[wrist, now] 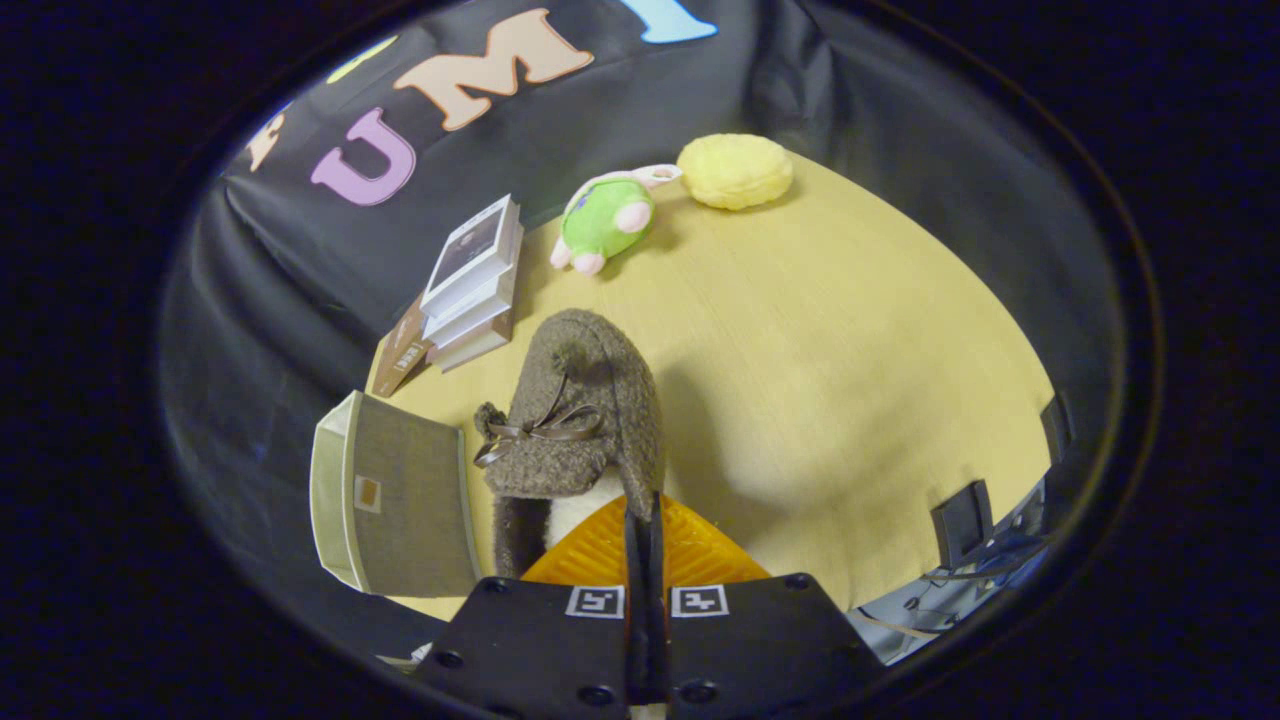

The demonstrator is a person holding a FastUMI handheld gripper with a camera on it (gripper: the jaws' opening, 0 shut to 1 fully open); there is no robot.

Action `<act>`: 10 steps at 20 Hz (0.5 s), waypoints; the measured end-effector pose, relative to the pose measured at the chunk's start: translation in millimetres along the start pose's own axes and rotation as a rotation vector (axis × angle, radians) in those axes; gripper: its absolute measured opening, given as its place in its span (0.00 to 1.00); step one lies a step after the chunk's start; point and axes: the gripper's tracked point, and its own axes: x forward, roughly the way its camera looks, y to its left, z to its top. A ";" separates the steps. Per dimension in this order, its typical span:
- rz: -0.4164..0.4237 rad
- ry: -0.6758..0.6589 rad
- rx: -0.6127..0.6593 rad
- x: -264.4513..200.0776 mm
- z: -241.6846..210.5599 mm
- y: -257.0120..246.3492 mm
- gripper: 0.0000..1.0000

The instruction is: Open the storage box then place both shoes into the box .Put the left shoe in first, then the right shoe, with the right side of both shoes facing outward in a uniform manner.

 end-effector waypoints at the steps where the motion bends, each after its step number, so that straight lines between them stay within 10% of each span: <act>1: 0.009 -0.002 0.000 -1.8 -0.1 9.3 0.03; 10: 0.080 -0.011 -0.026 -15.4 -7.7 94.0 0.03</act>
